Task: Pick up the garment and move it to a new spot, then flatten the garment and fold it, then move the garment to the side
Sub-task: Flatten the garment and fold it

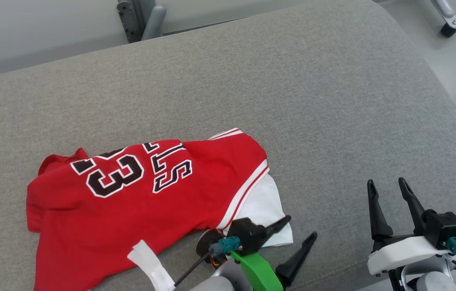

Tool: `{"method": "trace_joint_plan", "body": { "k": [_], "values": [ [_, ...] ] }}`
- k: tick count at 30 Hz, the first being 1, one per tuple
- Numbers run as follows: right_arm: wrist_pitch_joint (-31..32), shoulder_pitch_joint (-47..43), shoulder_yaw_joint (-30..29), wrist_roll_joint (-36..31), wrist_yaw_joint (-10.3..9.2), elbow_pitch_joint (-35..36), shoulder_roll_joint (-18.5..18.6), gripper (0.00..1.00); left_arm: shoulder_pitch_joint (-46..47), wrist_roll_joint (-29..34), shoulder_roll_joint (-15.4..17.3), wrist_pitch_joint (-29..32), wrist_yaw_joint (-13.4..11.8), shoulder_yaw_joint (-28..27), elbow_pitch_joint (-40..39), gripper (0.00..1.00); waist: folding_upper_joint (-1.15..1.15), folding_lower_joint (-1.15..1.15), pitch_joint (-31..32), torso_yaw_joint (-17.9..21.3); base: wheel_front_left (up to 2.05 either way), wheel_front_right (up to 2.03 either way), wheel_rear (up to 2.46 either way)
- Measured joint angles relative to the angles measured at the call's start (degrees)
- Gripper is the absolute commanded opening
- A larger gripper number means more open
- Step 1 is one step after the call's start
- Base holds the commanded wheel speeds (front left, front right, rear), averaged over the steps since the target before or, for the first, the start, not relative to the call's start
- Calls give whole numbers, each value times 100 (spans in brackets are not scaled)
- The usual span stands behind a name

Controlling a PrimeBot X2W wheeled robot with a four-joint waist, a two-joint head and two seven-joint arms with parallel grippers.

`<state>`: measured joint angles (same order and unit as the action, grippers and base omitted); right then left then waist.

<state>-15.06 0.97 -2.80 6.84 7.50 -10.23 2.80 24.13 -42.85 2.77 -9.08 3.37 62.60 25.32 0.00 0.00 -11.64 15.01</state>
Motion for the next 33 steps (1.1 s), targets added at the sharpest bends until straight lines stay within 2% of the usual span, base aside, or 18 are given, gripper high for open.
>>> {"method": "trace_joint_plan", "body": {
  "k": [3, 5, 11, 14, 18, 22, 26, 33],
  "values": [
    [0, -37, -31, -33, 0, 32, 1, 100, -5, -23, 31, -258, -170, -218, -88, 100, 0, 0, 39, -77, 0, 0, 0],
    [0, -75, -57, -55, -1, 69, 0, 100, -45, -11, 171, -398, -330, -399, -188, 100, 0, 0, 78, -139, 0, 0, 0],
    [0, -180, -172, -137, 0, 210, 0, 100, -466, 118, 670, -572, -1014, -1237, -655, 100, 0, 0, 229, -388, 0, 0, 0],
    [0, -216, -203, -165, 0, 268, -1, 100, -787, 325, 802, -589, -1287, -1744, -1016, 100, 0, 0, 328, -535, 0, 0, 0],
    [0, -331, -229, -194, 0, 312, -2, 100, -1351, 693, 967, -595, -1518, -2353, -1394, 100, 0, 0, 470, -744, 0, 0, 0],
    [0, -429, -278, -212, 0, 311, 0, 100, -1884, 1128, 1102, -597, -1650, -2872, -1603, 100, 0, 0, 617, -958, 0, 0, 0],
    [0, -512, -326, -253, 0, 280, 0, 100, -2371, 1473, 1173, -597, -1663, -3408, -1746, 100, 0, 0, 754, -1159, 0, 0, 0],
    [0, -706, -336, -260, 0, 168, 1, 100, -3099, 1852, 1200, -597, -1428, -4363, -1745, 100, 0, 0, 1020, -1407, 0, 0, 0]
  ]
}}
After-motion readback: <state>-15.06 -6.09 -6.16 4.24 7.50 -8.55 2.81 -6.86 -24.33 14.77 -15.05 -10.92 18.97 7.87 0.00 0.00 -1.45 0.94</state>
